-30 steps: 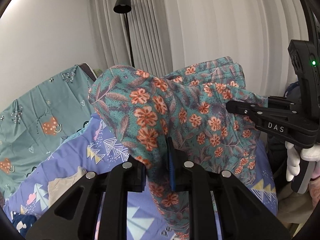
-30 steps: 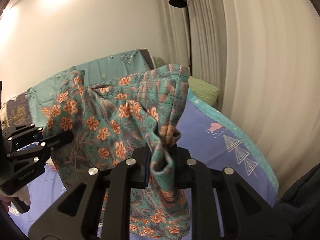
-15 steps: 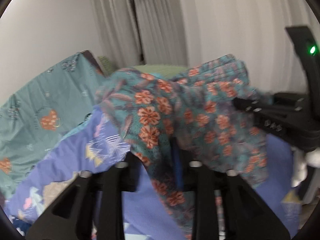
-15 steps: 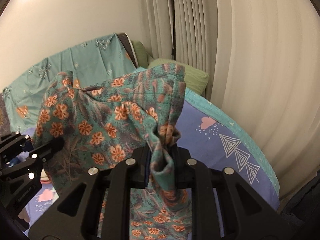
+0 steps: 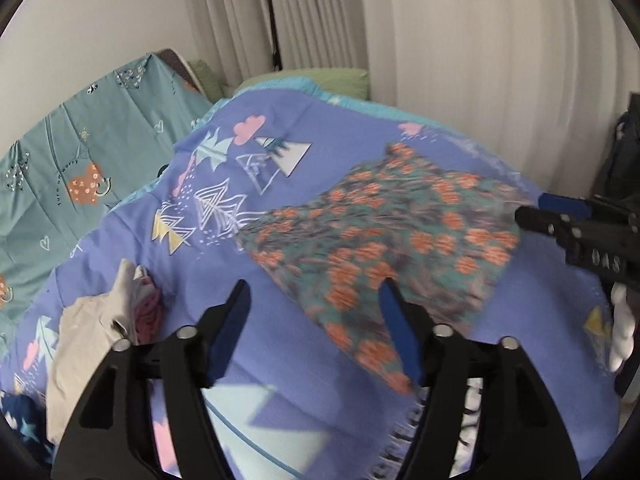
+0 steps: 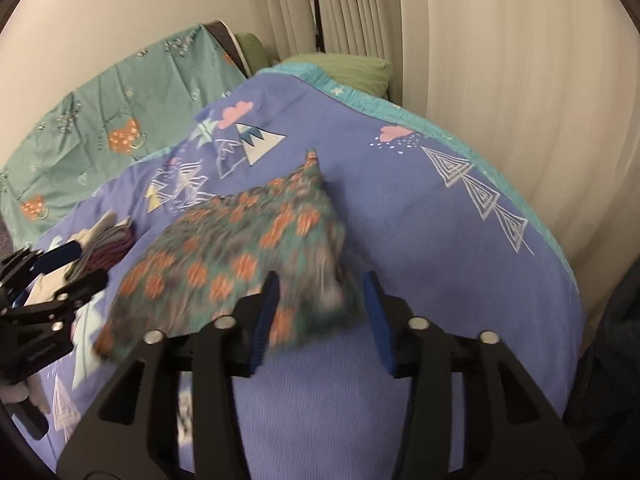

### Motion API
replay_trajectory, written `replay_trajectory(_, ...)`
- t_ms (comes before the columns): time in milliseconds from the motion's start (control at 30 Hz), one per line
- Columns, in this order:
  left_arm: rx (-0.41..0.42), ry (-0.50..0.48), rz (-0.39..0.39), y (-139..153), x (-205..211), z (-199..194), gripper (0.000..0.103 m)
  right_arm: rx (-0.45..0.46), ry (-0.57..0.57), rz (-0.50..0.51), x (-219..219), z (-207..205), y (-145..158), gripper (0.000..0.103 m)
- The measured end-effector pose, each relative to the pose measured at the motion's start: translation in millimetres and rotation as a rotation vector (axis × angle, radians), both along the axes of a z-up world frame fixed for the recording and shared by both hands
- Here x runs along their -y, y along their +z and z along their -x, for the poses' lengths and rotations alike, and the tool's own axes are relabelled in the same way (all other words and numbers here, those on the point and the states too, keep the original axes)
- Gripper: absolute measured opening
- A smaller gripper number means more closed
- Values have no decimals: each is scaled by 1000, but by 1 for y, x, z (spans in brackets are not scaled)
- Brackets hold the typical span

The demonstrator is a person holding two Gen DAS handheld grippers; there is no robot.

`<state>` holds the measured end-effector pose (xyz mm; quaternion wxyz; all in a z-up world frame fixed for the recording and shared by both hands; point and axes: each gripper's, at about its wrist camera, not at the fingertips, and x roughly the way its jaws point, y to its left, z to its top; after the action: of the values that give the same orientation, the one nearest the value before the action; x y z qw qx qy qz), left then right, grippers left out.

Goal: Fold small clothes

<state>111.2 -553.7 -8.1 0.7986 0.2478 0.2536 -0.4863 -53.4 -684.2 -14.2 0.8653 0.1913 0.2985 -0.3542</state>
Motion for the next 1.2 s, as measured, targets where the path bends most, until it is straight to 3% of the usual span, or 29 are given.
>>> replay_trajectory(67,6,10,58,7,-16,14,84,12,-24,59,-22,14,8,80)
replay_trajectory(167,-1,15,128,20,-38,33,90,59,-52,138,-62,43,29,91)
replay_trajectory(333,0,34,220,44,-77,53,98,144,-116,222,-108,88,63,101)
replay_trajectory(533,60,50,273,70,-124,87,101,164,-81,171,-138,114,87,101)
replay_trajectory(700,74,59,311,84,-159,109,101,146,-81,234,-175,123,100,101)
replay_trajectory(1033,108,162,297,88,-217,142,101,120,-96,232,-226,140,113,101)
replay_trajectory(1200,70,130,296,88,-247,153,102,92,-99,224,-253,143,116,101)
